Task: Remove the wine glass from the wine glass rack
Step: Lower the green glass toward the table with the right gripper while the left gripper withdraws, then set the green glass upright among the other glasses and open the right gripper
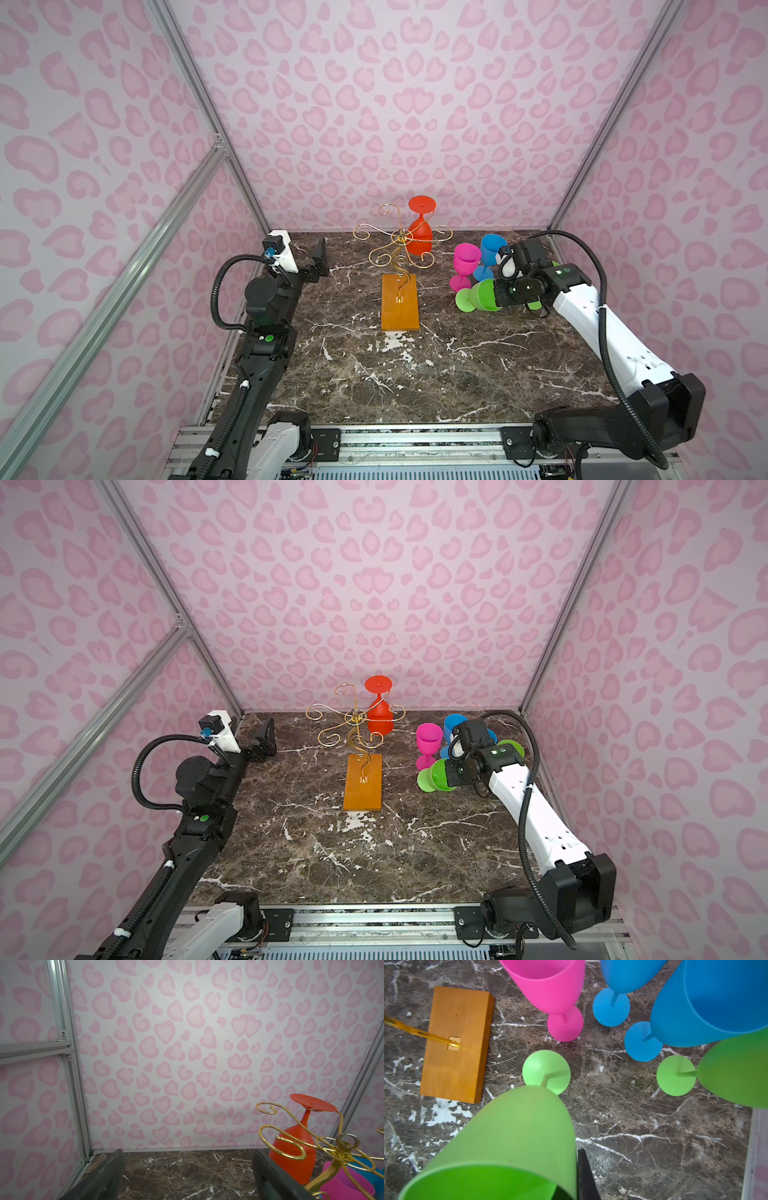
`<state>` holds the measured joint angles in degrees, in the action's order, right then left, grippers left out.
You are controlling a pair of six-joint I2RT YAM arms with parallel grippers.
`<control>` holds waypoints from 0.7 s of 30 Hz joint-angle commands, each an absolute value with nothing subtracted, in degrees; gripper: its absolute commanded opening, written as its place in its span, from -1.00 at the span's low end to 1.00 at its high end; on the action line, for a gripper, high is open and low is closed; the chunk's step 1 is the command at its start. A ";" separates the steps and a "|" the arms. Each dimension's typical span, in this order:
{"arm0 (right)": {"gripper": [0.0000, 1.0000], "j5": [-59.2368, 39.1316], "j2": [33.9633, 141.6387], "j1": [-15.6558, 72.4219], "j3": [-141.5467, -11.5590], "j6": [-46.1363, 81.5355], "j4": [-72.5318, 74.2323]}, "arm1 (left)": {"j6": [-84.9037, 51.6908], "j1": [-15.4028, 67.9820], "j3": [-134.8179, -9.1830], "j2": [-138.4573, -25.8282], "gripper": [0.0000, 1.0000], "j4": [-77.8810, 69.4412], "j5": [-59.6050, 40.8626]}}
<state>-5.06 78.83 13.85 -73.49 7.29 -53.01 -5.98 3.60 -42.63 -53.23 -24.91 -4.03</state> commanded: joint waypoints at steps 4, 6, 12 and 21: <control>-1.00 -5.88 82.37 13.01 -74.83 5.25 -53.53 | -6.37 3.10 -43.07 -53.30 1.00 -25.22 -2.92; -1.00 -6.83 84.07 13.01 -75.89 4.88 -53.78 | -6.31 2.99 -42.98 -53.11 0.99 -25.22 -2.74; -1.00 -5.49 87.94 12.94 -78.52 4.38 -55.08 | -6.50 2.90 -43.15 -53.24 0.96 -24.83 -2.48; -0.96 -4.22 92.63 13.55 -82.43 4.00 -56.57 | -6.68 2.54 -43.42 -53.48 0.96 -24.24 -2.64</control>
<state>-5.19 91.48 13.30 -81.38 4.71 -55.64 -6.44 2.61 -42.63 -53.34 -23.70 -2.96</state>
